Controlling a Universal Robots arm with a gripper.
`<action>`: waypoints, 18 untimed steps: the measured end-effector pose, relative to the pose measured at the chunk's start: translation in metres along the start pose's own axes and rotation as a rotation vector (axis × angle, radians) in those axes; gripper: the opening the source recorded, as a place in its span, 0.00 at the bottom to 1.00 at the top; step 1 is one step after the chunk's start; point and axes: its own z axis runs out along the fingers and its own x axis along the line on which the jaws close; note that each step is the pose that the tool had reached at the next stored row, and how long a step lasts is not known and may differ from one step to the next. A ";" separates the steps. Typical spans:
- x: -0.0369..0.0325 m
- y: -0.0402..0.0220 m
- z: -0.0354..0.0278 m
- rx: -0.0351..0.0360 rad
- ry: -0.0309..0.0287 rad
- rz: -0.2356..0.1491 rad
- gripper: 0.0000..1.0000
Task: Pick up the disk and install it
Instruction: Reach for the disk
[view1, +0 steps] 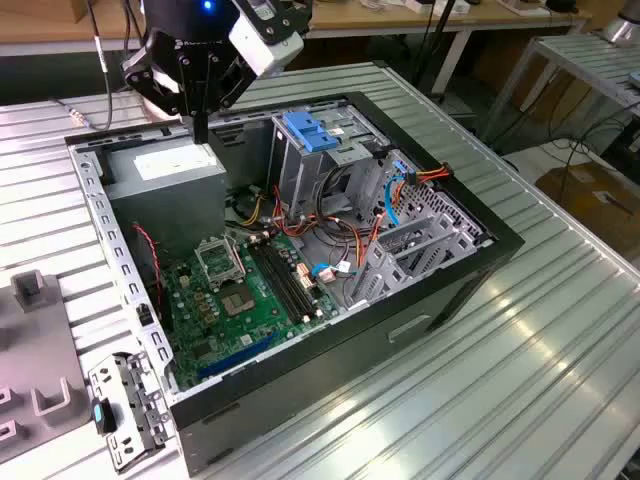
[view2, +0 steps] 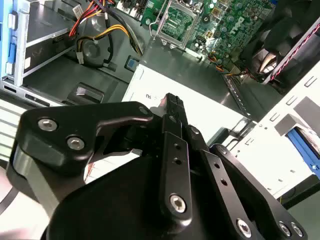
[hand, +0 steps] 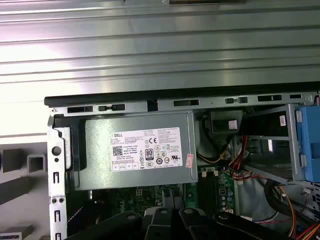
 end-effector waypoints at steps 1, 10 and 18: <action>0.0000 0.0000 0.0000 0.0000 0.0000 0.000 0.11; 0.0031 -0.0002 -0.0001 0.0000 0.0000 0.000 0.11; 0.0077 -0.0006 0.0001 0.0000 0.0000 0.000 0.11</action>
